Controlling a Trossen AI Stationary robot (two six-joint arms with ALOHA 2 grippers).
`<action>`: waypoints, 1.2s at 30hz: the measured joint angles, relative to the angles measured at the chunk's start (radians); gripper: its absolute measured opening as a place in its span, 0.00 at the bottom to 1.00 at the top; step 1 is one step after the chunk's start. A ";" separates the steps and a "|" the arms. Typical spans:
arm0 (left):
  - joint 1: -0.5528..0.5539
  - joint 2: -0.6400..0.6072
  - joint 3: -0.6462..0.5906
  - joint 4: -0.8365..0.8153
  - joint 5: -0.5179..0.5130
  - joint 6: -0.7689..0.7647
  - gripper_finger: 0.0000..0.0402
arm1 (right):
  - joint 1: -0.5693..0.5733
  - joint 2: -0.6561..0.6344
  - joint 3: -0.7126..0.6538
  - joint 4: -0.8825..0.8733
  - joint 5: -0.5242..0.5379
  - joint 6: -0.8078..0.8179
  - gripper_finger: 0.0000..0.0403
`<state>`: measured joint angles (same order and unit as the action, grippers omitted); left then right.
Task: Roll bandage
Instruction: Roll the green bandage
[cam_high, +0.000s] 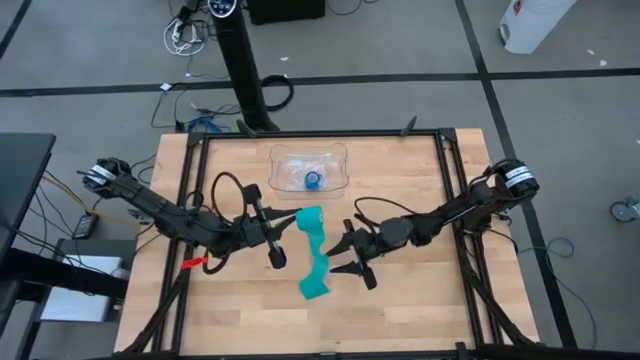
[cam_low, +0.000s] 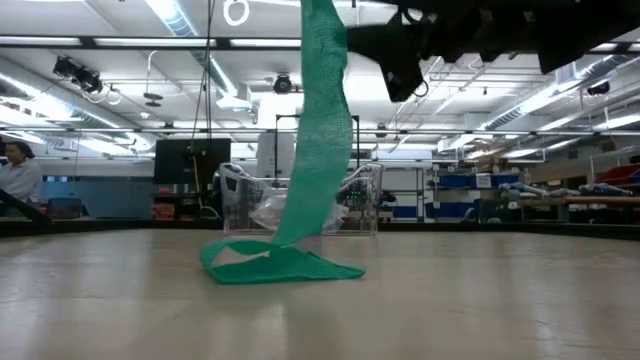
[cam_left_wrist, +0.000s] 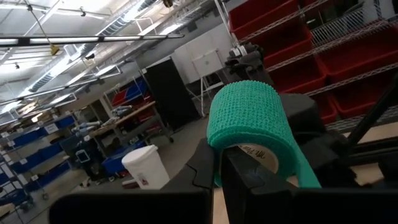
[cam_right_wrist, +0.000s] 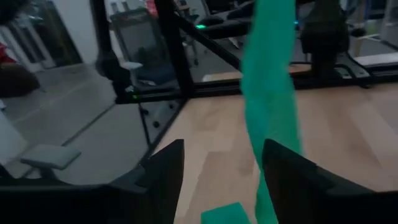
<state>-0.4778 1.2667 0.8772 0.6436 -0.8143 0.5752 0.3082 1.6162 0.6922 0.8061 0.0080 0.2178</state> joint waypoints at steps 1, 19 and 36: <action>0.000 0.000 0.000 0.000 0.000 0.000 0.05 | 0.003 0.004 0.000 -0.009 0.018 -0.004 0.51; 0.013 0.000 0.000 0.063 0.007 0.028 0.05 | -0.011 0.115 0.091 0.043 0.048 -0.053 0.39; 0.007 0.000 0.000 0.110 0.141 0.007 0.05 | -0.095 0.117 0.092 -0.079 -0.023 -0.044 0.00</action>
<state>-0.4712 1.2670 0.8768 0.7538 -0.6733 0.5823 0.2132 1.7329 0.7837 0.7270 -0.0148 0.1743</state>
